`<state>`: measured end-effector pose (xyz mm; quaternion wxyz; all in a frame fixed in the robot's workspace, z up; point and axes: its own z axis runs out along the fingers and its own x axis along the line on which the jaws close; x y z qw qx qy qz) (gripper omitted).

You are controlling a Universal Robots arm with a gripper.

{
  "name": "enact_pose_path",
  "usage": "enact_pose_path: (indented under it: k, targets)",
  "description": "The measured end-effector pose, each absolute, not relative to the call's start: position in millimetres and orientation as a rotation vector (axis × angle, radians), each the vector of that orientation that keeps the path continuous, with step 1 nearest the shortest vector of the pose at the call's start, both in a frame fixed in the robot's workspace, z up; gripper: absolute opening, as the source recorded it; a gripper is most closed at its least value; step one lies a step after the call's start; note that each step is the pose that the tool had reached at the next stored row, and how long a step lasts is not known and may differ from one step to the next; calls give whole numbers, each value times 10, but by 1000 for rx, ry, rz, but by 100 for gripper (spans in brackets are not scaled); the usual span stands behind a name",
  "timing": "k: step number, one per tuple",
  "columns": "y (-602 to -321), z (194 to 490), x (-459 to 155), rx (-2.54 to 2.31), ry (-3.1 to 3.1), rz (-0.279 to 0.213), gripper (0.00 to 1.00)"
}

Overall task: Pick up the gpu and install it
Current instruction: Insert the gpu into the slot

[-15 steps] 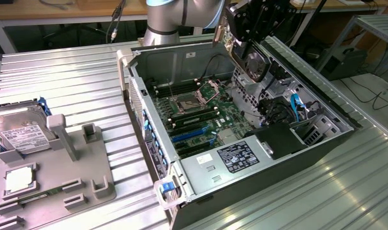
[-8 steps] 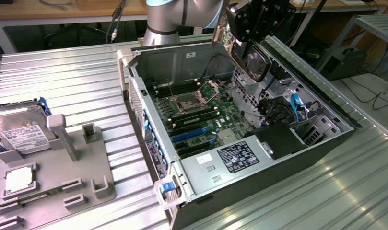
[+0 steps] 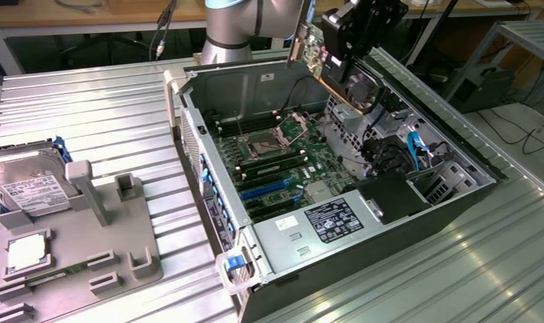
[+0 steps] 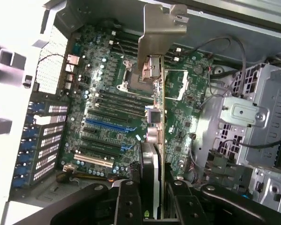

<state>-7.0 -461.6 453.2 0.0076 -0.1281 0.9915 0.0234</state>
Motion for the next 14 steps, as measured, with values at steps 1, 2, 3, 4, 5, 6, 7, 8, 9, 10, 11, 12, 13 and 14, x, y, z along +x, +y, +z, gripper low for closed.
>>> enact_pose_path:
  k: [1, 2, 3, 4, 5, 6, 7, 8, 9, 10, 11, 12, 13, 14]
  targets:
    - [-4616, 4532, -70, -429, 3096, 73, 28]
    - [-4616, 4532, -70, -451, 3094, 73, 28]
    - [-4616, 4533, -70, -472, 3091, 74, 28]
    - [-4616, 4533, -70, -493, 3088, 74, 28]
    - [-4616, 4533, -70, -516, 3084, 74, 28]
    - [-4616, 4533, -70, -540, 3081, 74, 28]
    - [-4617, 4533, -70, -566, 3077, 74, 28]
    - [-4617, 4533, -70, -587, 3073, 74, 28]
    - [-4616, 4533, -70, -614, 3068, 75, 28]
    - [-4616, 4532, -70, -649, 3061, 75, 28]
    - [-4616, 4533, -70, -697, 3051, 75, 28]
    - [-4617, 4533, -70, -741, 3042, 75, 28]
    - [-4616, 4532, -70, -783, 3032, 76, 28]
    - [-4617, 4532, -70, -812, 3025, 76, 28]
